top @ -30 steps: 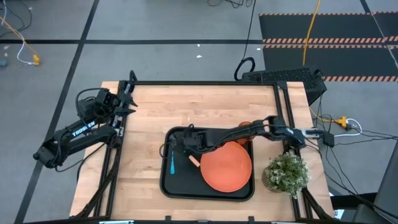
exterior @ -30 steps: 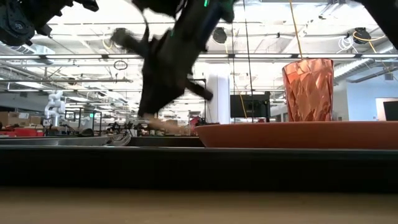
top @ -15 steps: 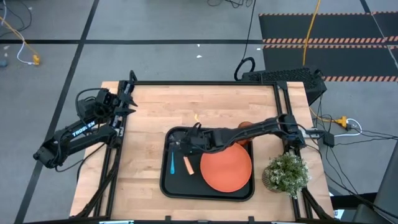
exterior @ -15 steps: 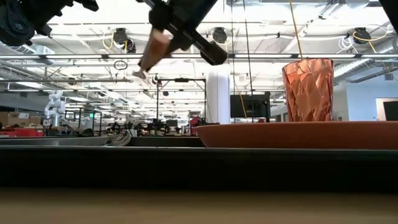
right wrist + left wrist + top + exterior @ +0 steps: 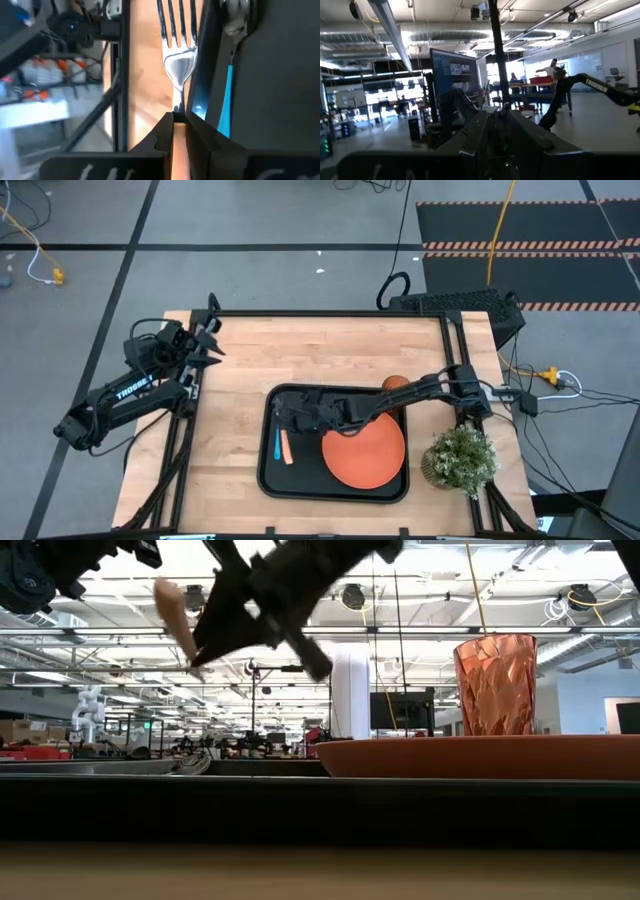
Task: Pick and place plate/cup/fork/spoon on tray
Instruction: Put the pink fork on the black serving tray
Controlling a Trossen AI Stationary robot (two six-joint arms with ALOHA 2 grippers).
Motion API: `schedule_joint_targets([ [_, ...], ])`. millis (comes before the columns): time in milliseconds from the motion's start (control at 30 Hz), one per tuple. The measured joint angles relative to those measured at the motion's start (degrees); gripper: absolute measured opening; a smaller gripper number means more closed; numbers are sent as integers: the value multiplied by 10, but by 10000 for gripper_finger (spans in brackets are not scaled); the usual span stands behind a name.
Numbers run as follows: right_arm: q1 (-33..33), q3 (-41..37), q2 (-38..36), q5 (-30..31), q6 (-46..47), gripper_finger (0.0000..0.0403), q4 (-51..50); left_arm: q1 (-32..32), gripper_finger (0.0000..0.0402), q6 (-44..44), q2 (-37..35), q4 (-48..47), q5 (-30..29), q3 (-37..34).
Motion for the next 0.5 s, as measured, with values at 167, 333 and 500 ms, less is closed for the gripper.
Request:
schedule_joint_targets([
  [167, 20, -76, 1, 34, 84, 12, 38, -6, 81, 1, 0, -41, 9, 0],
  [333, 35, -102, 1, 61, 112, 3, 3, -10, 81, 10, 0, -49, 9, 0],
  [500, 37, -102, 0, 107, 117, 3, 0, -9, 81, 17, 0, -48, 2, 0],
])
